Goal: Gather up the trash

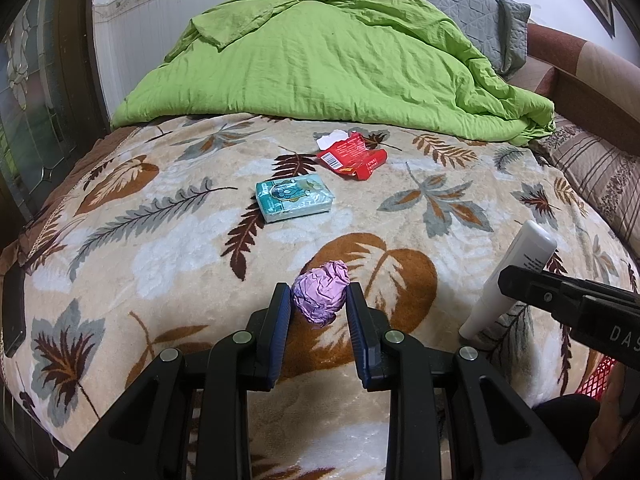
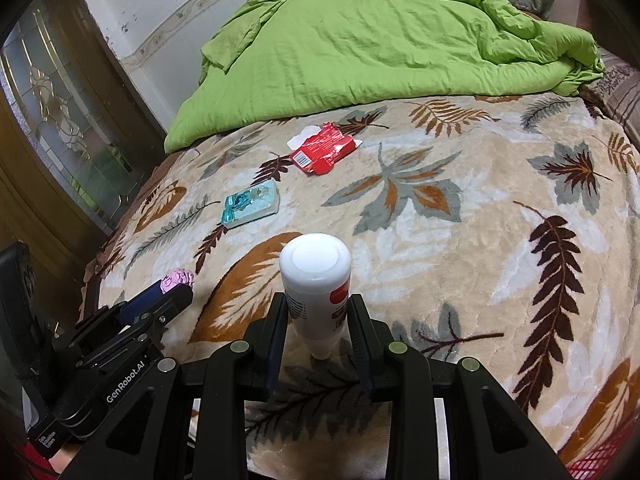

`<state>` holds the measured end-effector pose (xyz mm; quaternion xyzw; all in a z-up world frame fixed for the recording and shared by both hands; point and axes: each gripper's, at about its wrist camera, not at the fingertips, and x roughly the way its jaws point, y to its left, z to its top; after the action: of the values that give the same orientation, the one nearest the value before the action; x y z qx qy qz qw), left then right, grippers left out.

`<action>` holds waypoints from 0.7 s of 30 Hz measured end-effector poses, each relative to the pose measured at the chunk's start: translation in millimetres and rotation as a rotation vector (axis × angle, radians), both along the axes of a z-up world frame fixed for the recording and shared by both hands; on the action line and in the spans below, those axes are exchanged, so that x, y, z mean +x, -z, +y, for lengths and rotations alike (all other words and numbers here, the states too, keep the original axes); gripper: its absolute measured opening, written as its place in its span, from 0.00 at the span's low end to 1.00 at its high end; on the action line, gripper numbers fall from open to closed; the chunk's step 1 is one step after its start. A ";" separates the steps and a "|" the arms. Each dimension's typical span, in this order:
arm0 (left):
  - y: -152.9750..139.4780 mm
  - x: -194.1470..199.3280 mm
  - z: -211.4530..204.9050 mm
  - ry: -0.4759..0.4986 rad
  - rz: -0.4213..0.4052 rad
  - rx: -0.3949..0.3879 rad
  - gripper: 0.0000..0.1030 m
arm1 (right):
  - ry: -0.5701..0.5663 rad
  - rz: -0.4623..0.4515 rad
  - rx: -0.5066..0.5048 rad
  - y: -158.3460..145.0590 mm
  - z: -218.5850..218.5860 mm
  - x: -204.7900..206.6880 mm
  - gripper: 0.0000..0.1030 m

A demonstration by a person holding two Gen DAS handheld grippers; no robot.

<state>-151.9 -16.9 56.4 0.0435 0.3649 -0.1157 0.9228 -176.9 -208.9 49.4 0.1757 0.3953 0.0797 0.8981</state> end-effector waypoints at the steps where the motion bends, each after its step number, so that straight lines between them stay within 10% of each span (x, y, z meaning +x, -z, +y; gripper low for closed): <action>1: -0.3 -0.6 -0.5 0.002 0.000 0.002 0.26 | 0.005 -0.003 0.005 -0.9 -1.1 -0.9 0.32; 21: -23.5 -34.8 -56.0 0.223 -0.006 -0.031 0.26 | 0.281 -0.029 0.087 -38.6 -115.7 -112.4 0.32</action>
<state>-186.7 -72.9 79.9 0.0699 0.3533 -0.2233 0.9058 -289.2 -324.6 87.9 0.2669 0.3499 -0.0274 0.8976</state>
